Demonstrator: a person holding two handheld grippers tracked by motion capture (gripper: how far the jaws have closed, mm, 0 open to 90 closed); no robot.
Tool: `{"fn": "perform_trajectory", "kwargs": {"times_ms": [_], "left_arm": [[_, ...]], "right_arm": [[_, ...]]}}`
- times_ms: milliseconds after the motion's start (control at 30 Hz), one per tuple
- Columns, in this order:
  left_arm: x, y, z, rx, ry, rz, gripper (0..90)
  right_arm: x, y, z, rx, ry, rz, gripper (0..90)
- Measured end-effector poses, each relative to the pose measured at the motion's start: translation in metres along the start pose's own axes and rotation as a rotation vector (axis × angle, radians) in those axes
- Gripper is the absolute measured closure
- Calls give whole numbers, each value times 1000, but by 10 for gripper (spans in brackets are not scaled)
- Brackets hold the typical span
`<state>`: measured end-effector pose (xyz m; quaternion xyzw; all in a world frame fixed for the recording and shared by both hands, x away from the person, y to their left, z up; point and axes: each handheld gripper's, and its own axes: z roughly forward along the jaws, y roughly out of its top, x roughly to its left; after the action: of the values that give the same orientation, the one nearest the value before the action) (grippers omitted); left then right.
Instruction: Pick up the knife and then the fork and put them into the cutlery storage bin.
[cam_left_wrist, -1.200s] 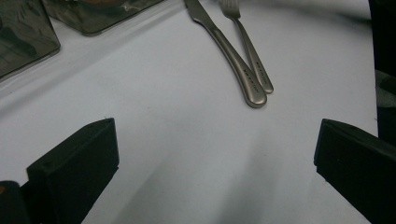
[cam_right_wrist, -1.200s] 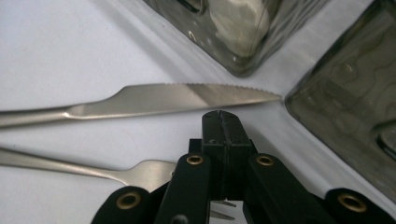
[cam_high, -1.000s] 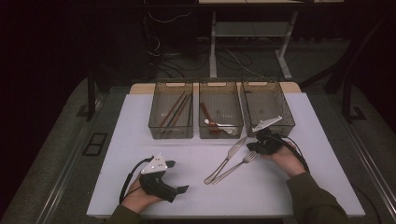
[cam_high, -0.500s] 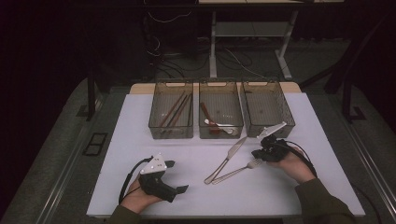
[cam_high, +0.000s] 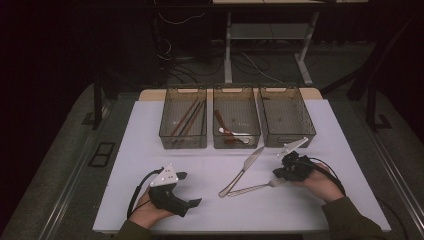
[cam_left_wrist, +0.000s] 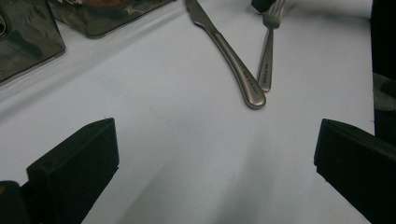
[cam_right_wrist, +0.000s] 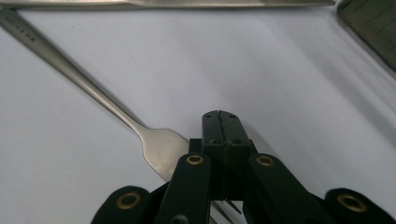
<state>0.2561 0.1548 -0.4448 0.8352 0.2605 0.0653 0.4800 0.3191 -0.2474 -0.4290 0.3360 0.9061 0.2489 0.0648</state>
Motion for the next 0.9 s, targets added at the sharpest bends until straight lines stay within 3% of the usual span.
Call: {"fn": "perform_trajectory", "kwargs": {"times_ms": [833, 900], "left_arm": [[-1, 0, 1, -2, -4, 4, 0], [-1, 0, 1, -3, -4, 4, 0]], "right_arm": [[31, -35, -18, 66, 105, -95, 892], [31, -35, -19, 62, 111, -101, 842]]}}
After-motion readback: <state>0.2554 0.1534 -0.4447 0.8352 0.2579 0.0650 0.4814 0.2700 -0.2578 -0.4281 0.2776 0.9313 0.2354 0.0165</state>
